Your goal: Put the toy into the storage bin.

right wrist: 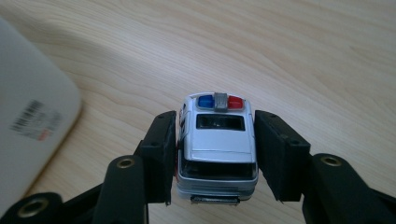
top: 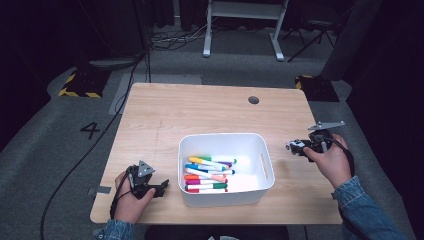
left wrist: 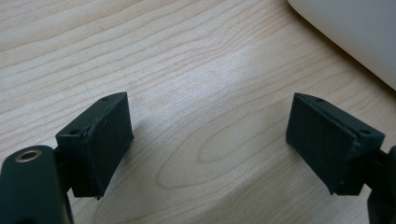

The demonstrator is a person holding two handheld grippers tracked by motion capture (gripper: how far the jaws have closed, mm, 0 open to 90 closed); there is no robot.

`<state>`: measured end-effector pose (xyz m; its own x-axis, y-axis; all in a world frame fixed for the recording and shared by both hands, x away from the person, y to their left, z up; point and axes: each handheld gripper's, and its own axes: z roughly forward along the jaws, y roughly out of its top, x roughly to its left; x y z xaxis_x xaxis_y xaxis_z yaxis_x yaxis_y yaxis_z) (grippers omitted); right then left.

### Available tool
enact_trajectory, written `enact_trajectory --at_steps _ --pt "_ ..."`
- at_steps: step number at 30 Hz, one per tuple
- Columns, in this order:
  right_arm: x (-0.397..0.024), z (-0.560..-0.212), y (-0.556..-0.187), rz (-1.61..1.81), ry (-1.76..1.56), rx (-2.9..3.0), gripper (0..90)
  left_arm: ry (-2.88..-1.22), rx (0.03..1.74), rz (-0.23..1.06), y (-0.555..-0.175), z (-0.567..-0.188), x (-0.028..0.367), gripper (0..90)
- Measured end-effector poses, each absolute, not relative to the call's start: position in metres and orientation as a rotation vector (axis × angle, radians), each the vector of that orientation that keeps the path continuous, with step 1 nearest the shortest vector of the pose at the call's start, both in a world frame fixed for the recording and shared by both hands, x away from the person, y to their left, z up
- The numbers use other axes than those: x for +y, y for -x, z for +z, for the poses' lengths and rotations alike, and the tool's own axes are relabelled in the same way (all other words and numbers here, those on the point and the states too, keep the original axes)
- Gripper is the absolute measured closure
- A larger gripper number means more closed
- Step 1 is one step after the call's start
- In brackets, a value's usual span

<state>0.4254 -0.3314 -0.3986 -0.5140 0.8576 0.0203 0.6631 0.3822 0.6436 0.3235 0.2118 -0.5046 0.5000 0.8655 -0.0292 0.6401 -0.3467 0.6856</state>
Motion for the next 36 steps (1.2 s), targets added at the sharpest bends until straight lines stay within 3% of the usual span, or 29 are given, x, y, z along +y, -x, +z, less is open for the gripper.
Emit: enact_trajectory --at_steps 19,36 --pt "-0.264 -0.329 -0.390 1.051 -1.025 2.437 51.1 -2.102 1.229 0.452 -0.324 -0.505 0.212 14.7" --pt "-0.184 -0.325 -0.379 1.145 -0.767 2.632 51.1 -2.103 1.229 0.454 -0.324 -0.504 0.212 14.6"
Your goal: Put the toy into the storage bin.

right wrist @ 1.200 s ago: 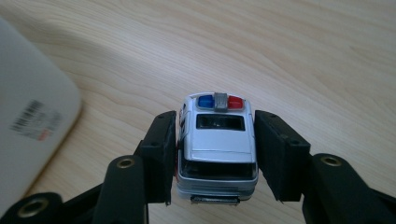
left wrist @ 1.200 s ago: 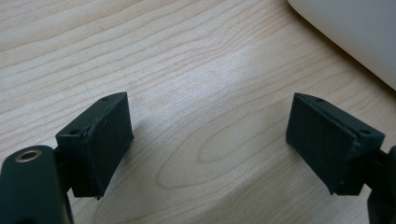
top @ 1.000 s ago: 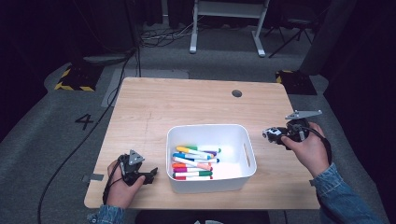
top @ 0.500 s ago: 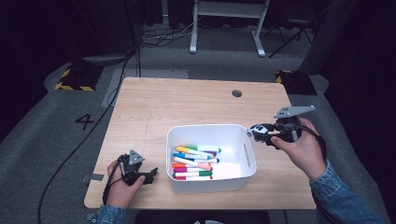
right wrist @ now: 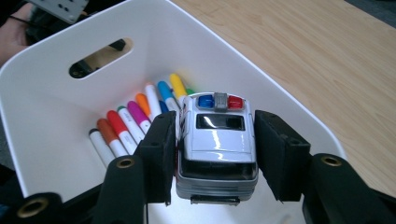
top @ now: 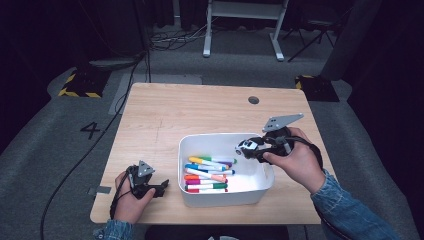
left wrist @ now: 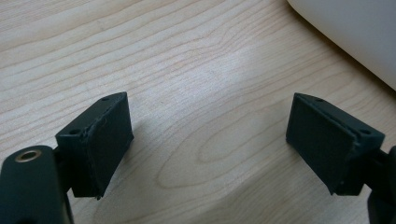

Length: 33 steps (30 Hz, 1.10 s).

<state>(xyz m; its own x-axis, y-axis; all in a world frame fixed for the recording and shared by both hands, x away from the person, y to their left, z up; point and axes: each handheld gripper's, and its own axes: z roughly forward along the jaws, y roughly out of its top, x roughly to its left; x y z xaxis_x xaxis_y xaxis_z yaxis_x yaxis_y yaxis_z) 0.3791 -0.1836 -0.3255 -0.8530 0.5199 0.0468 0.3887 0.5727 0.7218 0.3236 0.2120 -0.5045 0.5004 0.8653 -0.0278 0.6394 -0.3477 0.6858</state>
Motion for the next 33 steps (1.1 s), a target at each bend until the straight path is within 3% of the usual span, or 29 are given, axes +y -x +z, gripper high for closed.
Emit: enact_trajectory --at_steps 18,33 --pt "-0.103 -0.341 -0.369 1.154 -0.478 2.832 51.0 -2.102 1.230 0.456 -0.324 -0.504 0.212 14.5" --pt "-0.079 -0.368 -0.366 1.055 -0.399 2.999 50.9 -2.103 1.230 0.450 -0.324 -0.504 0.212 14.5"
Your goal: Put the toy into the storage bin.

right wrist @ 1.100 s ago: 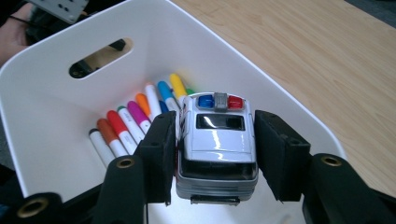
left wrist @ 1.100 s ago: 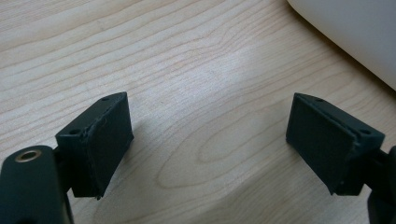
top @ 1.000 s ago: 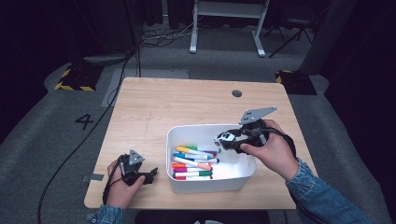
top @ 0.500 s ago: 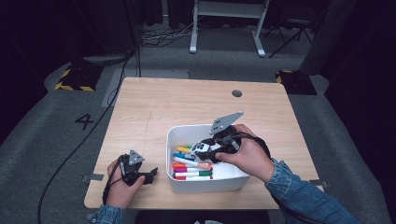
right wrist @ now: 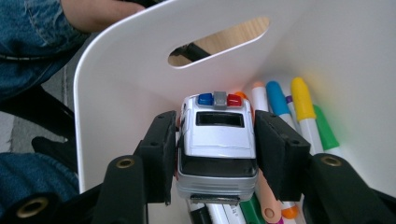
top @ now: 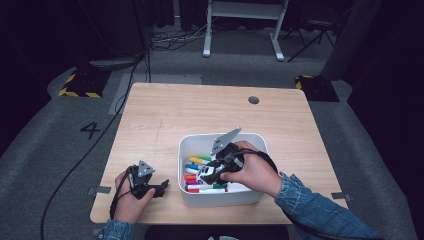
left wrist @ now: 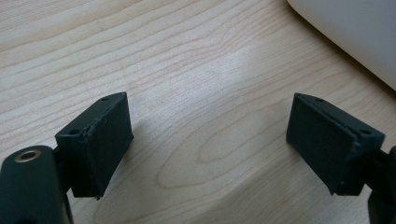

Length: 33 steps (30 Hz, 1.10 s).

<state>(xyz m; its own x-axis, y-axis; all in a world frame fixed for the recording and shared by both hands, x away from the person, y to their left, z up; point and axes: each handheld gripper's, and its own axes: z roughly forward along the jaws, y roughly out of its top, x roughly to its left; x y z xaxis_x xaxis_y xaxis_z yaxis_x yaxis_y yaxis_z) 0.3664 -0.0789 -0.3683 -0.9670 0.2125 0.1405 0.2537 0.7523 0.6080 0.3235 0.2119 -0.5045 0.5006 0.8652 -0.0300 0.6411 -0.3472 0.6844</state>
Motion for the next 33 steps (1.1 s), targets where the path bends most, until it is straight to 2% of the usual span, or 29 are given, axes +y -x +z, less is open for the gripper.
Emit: enact_trajectory --at_steps 33 --pt "-0.072 -0.405 -0.384 -0.718 0.411 -2.802 50.7 -2.101 1.224 0.442 -0.324 -0.505 0.212 14.4"
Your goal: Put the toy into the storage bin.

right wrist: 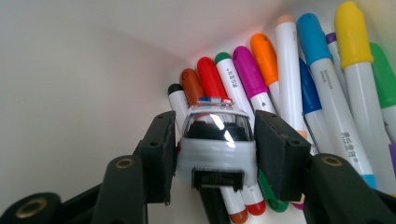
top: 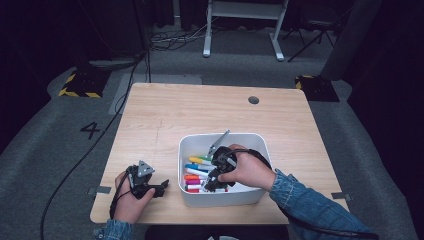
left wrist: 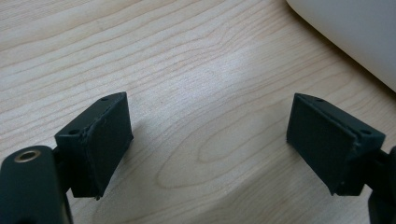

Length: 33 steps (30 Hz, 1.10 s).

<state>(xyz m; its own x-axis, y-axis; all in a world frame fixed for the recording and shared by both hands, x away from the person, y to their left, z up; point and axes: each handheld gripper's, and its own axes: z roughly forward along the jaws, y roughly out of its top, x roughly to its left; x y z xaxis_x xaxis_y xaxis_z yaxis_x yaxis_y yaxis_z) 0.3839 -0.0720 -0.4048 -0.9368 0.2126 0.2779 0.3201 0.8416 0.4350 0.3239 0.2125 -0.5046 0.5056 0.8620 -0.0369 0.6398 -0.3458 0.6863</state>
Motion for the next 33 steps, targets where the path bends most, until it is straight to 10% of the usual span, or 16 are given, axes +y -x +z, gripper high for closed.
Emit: enact_trajectory --at_steps 33 --pt "-0.154 -0.350 -0.389 -1.235 0.816 -2.880 40.7 -2.092 1.228 0.433 -0.324 -0.504 0.214 14.4"
